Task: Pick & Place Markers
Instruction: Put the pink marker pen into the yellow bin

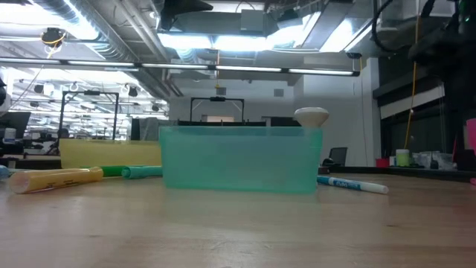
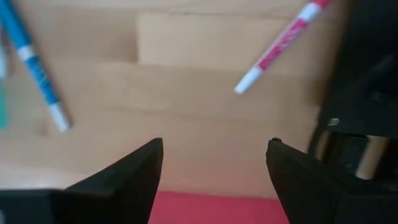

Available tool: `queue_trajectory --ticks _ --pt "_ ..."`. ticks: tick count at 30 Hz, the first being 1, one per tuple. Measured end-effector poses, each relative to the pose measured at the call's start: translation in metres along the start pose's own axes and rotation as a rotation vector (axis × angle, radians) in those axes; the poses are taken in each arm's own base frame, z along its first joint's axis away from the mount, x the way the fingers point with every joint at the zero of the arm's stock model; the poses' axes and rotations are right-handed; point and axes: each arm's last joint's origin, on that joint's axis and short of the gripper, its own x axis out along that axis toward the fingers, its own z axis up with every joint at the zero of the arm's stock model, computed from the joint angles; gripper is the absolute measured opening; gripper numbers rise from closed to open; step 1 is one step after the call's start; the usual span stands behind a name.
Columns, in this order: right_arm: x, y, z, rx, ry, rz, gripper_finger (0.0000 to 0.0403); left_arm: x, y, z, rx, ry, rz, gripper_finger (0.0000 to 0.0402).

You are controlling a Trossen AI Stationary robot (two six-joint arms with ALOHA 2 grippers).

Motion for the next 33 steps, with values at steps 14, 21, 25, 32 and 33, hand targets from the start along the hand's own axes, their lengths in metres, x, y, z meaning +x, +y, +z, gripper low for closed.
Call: queue_trajectory --ticks 14,21,25,32,33 --pt "0.012 0.008 0.007 0.105 -0.025 -0.109 0.0279 0.0 0.0 0.0 -0.039 0.002 -0.003 0.0212" --pt "0.022 0.014 0.005 0.122 -0.05 -0.185 0.0279 0.0 0.0 0.0 -0.047 0.002 -0.003 0.0212" --pt "0.033 0.014 0.006 0.12 -0.073 -0.216 0.0279 0.0 0.0 0.0 -0.046 0.002 -0.002 0.0212" --pt "0.027 0.023 0.002 0.079 0.015 -0.11 0.0279 0.0 0.0 0.0 -0.051 0.001 -0.003 0.0212" --pt "0.026 0.023 0.002 0.077 0.012 -0.102 0.0279 0.0 0.0 0.0 -0.051 0.001 -0.003 0.0212"
